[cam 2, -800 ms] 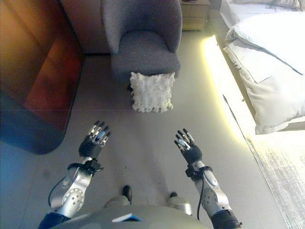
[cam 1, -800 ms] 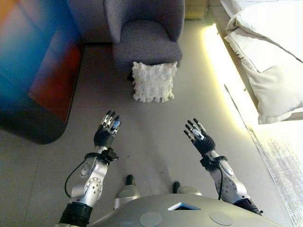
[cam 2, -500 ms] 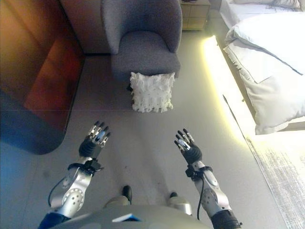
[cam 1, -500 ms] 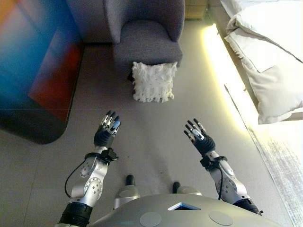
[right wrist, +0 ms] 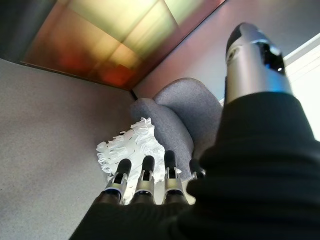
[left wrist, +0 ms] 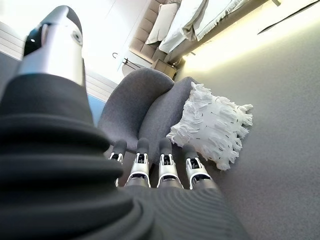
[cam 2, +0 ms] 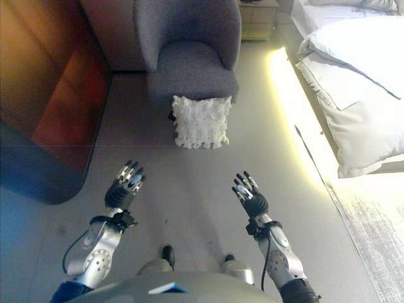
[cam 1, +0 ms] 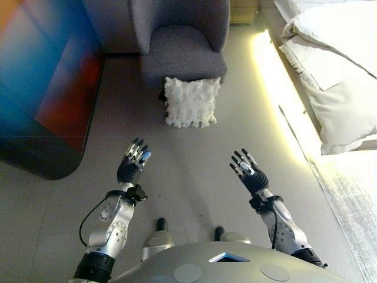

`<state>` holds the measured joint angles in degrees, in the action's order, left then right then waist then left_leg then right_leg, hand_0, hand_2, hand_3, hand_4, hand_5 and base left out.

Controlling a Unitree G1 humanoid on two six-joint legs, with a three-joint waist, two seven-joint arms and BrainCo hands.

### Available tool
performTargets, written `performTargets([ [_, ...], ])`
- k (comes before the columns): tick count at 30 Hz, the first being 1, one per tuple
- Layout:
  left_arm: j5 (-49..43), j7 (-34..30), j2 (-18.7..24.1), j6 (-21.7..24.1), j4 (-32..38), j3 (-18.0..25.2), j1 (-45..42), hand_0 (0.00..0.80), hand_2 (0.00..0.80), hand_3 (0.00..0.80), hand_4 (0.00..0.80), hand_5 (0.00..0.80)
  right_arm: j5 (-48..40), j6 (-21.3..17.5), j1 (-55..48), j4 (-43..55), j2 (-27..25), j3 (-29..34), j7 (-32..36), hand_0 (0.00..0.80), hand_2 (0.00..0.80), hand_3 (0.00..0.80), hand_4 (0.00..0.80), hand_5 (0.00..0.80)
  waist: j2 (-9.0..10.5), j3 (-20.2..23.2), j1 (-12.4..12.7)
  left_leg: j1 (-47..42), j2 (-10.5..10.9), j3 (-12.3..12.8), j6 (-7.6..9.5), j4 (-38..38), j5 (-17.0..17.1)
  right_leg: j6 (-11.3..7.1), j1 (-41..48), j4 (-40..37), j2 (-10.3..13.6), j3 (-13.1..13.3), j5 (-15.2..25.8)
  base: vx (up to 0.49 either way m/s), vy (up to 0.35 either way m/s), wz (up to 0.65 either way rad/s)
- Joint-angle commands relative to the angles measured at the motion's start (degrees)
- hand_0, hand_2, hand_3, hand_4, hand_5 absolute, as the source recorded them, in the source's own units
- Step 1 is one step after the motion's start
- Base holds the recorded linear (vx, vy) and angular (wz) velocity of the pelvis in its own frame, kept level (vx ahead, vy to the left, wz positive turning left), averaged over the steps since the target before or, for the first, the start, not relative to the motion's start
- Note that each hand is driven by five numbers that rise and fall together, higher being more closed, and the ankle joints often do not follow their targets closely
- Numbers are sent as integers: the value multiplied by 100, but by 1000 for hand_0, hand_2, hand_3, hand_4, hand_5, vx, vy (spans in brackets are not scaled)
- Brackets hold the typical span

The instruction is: Pick up the cushion and take it to the sofa

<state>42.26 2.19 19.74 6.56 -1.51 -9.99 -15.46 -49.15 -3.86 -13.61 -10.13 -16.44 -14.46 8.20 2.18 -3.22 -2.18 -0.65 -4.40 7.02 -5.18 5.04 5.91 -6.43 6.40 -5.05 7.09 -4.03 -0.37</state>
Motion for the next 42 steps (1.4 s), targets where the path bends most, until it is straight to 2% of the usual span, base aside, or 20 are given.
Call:
performTargets([
  [1, -123, -33, 108, 246, 191, 81, 231, 0, 0, 0, 0, 0, -142, -314, 217, 249, 105, 136, 93, 0, 0, 0, 0, 0, -56, -75, 73, -179, 379, 132, 458, -363, -841, -88, -435, 279, -194, -208, 120, 39, 40, 0],
  [10, -66, 5, 125, 289, 152, 76, 243, 0, 0, 0, 0, 0, -125, -383, 256, 240, 117, 110, 52, 0, 0, 0, 0, 0, -98, -215, 96, -9, 447, 120, 550, -569, -908, -131, -655, 647, -57, -240, 34, 13, 62, 0],
  [14, -82, 22, 176, 249, 172, 114, 300, 0, 0, 0, 0, 0, -147, -389, 359, 235, 165, 89, -21, 0, 0, 0, 0, 0, -144, -328, 125, 110, 470, 112, 650, -785, -976, -180, -784, 1184, 54, -205, -150, 10, 98, 0],
  [16, -94, -33, 226, 235, 197, 119, 324, 0, 0, 0, 0, 0, -132, -454, 385, 251, 240, 73, -67, 0, 0, 0, 0, 0, -151, -374, 149, 236, 518, 139, 775, -932, -1030, -237, -958, 1818, 154, -218, -158, -9, 124, -1],
  [17, -76, -114, 274, 244, 180, 123, 346, 0, 0, 0, 0, 0, -103, -529, 371, 263, 284, 82, -88, 0, 0, 0, 0, 0, -203, -426, 177, 309, 533, 165, 872, -972, -1050, -241, -1194, 2671, 250, -292, -1, -26, 154, 4],
  [18, -77, -148, 291, 234, 160, 125, 359, 0, 0, 0, 0, 0, -78, -600, 354, 269, 301, 74, -114, 0, 0, 0, 0, 0, -242, -458, 189, 344, 534, 177, 905, -983, -1054, -221, -1399, 3114, 327, -303, 114, -40, 197, 3],
  [20, -93, -113, 277, 172, 36, 97, 455, 0, 0, 0, 0, 0, -120, -736, 321, 282, 316, 17, -170, 0, 0, 0, 0, 0, -425, -627, 134, 371, 445, 154, 910, -1061, -1039, -85, -2087, 4388, 365, -161, 363, -11, 190, 5],
  [21, -55, -154, 268, 171, -38, 102, 496, 0, 0, 0, 0, 0, -155, -742, 297, 280, 305, 13, -183, 0, 0, 0, 0, 0, -450, -660, 101, 356, 445, 145, 881, -1083, -1039, -75, -2236, 4486, 382, -128, 486, 90, 131, 21],
  [22, 20, -271, 264, 120, -81, 147, 523, 0, 0, 0, 0, 0, -185, -728, 222, 262, 291, 46, -177, 0, 0, 0, 0, 0, -442, -672, 57, 296, 473, 136, 838, -1084, -1054, -77, -2304, 4290, 450, -129, 613, 217, 22, 27],
  [24, 56, -328, 278, 16, 0, 182, 504, 0, 0, 0, 0, 0, -163, -682, 3, 283, 262, 138, -134, 0, 0, 0, 0, 0, -357, -666, -84, 149, 582, 40, 781, -1119, -1187, -116, -2216, 3279, 502, 15, 732, 285, -83, 24],
  [26, 18, -322, 297, 16, 66, 125, 480, 0, 0, 0, 0, 0, -177, -714, -115, 252, 228, 226, -22, 0, 0, 0, 0, 0, -192, -684, -250, 38, 723, -74, 707, -1226, -1426, -282, -2144, 1915, 622, 237, 981, 308, -191, 32],
  [27, -2, -313, 304, 48, 48, 87, 495, 0, 0, 0, 0, 0, -188, -741, -108, 218, 226, 234, 12, 0, 0, 0, 0, 0, -155, -711, -296, -2, 742, -101, 686, -1266, -1518, -348, -2104, 1570, 663, 271, 1087, 369, -235, 23],
  [28, 3, -316, 353, 97, 5, 38, 518, 0, 0, 0, 0, 0, -266, -770, -57, 152, 185, 256, 44, 0, 0, 0, 0, 0, -80, -717, -350, -84, 777, -118, 638, -1267, -1622, -486, -2177, 747, 776, 265, 1283, 350, -200, 26],
  [30, 17, -303, 403, 70, 10, 57, 486, 0, 0, 0, 0, 0, -361, -685, 10, 142, 135, 304, 54, 0, 0, 0, 0, 0, -68, -762, -374, -211, 722, -105, 611, -1320, -1742, -571, -2156, 210, 809, 135, 1457, 381, -192, 36],
  [33, -49, -408, 446, 62, 33, 118, 312, 0, 0, 0, 0, 0, -420, -563, -39, 235, 105, 353, 90, 0, 0, 0, 0, 0, 9, -785, -363, -373, 672, -120, 658, -1521, -1983, -619, -2333, 6, 900, 2, 1570, 405, -187, 32],
  [35, -179, -501, 423, 75, 101, 161, 153, 0, 0, 0, 0, 0, -348, -538, -123, 280, 133, 355, 115, 0, 0, 0, 0, 0, 105, -787, -392, -488, 677, -169, 681, -1747, -2252, -572, -2277, 274, 936, 69, 1726, 404, -173, 33],
  [37, -234, -594, 394, 84, 144, 217, 46, 0, 0, 0, 0, 0, -238, -496, -184, 287, 128, 409, 186, 0, 0, 0, 0, 0, 114, -747, -419, -536, 601, -179, 706, -1858, -2352, -538, -2280, 767, 906, 174, 1512, 405, -172, 24],
  [39, -166, -468, 354, 34, 190, 224, 10, 0, 0, 0, 0, 0, -130, -447, -207, 270, 102, 369, 168, 0, 0, 0, 0, 0, 113, -636, -451, -649, 440, -129, 616, -1984, -2436, -542, -2249, 904, 903, 226, 1444, 427, -199, 10],
  [40, -55, -412, 362, 5, 220, 249, -21, 0, 0, 0, 0, 0, -116, -380, -210, 327, 72, 335, 162, 0, 0, 0, 0, 0, 104, -589, -475, -764, 313, -87, 562, -1993, -2426, -555, -2246, 1057, 849, 259, 1363, 431, -218, 1],
  [42, 53, -304, 334, -67, 276, 354, -158, 0, 0, 0, 0, 0, -60, -174, -247, 514, -21, 281, 77, 0, 0, 0, 0, 0, 21, -444, -513, -1032, -57, -55, 379, -2006, -1948, -479, -2295, 1444, 628, 271, 1124, 427, -235, 2],
])
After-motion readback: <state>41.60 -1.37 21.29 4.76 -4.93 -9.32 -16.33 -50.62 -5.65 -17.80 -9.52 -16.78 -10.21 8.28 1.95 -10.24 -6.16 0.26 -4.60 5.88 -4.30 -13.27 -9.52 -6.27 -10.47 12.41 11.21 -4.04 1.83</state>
